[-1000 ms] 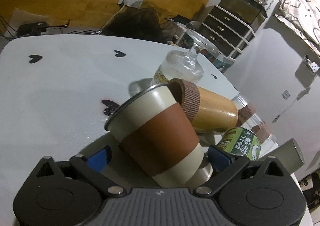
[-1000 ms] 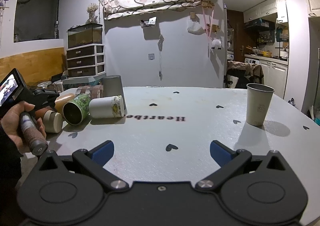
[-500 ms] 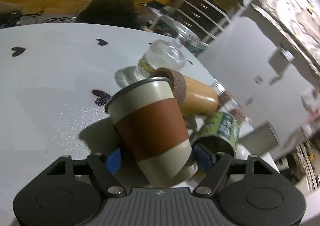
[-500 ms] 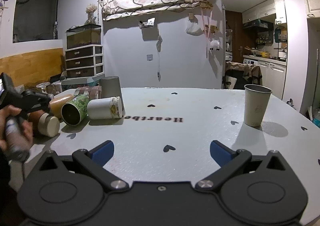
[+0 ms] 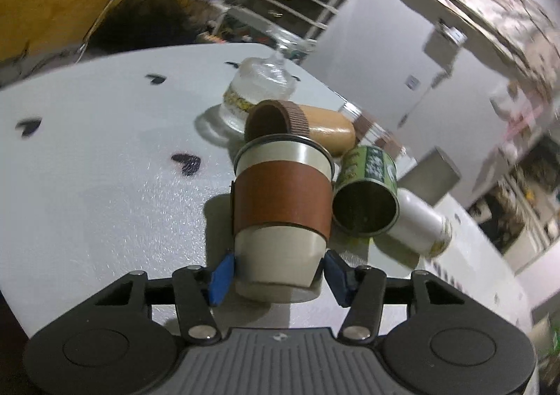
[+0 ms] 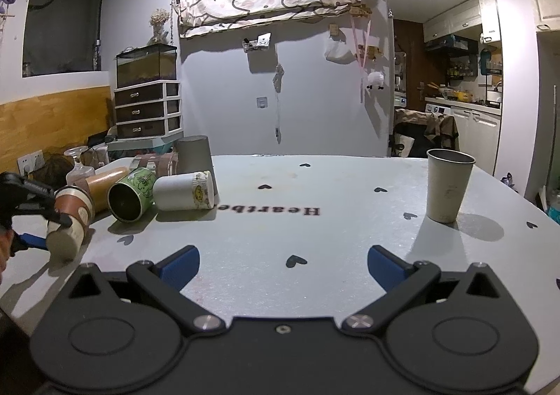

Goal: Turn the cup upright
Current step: 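Lift the cup with the left gripper and rotate it rim-up, then grasp the cup rim with the right gripper while the left gripper holds its base, then open the left gripper and pull it away from the cup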

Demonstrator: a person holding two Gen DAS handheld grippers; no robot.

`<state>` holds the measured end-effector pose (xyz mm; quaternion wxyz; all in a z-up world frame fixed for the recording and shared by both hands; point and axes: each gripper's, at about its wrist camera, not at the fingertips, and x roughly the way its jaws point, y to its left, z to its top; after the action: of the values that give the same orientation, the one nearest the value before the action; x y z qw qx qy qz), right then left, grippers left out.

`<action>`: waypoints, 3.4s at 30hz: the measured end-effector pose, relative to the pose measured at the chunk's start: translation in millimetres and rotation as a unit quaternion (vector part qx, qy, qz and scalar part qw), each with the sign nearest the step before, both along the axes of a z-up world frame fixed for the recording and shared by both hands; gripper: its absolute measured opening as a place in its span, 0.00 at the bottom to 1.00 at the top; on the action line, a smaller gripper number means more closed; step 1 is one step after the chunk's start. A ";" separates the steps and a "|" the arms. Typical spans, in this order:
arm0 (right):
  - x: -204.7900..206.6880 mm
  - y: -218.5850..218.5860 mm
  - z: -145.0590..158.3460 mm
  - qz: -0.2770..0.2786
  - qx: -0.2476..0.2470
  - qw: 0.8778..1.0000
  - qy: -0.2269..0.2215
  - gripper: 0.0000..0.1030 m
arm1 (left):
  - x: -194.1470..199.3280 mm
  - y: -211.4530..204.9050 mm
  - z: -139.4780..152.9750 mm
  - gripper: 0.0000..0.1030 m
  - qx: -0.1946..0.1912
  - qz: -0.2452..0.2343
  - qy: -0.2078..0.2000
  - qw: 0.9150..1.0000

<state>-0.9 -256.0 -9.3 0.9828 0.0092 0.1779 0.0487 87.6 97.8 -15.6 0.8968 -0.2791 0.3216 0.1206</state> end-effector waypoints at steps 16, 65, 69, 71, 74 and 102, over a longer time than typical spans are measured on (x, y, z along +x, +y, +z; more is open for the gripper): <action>3.6 -1.3 -3.6 0.007 0.022 1.000 0.009 1.00 | -27.0 -58.5 -0.7 0.55 0.022 -0.173 0.007 0.985; 40.7 -3.9 1.7 0.138 0.195 0.968 0.081 0.91 | -59.5 -184.5 -50.9 0.54 0.078 -0.430 -0.139 0.889; 22.9 14.2 4.0 0.118 0.106 0.986 0.055 0.91 | -60.3 -191.7 -59.2 0.54 0.090 -0.438 -0.131 0.885; 20.1 21.8 5.0 0.112 0.069 0.990 0.046 0.90 | -62.6 -195.5 -60.1 0.54 0.104 -0.439 -0.134 0.883; 16.5 28.0 6.2 0.102 0.024 0.994 0.038 0.90 | -61.4 -194.4 -60.6 0.53 0.103 -0.440 -0.133 0.882; 11.7 45.3 5.4 0.113 -0.049 0.992 0.038 0.83 | -63.0 -196.7 -60.6 0.54 0.113 -0.438 -0.138 0.881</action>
<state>10.8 -210.7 -4.0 0.9628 -0.0572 0.2167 0.1506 24.6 -98.9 -76.2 0.9190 -0.0204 0.2682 -0.2885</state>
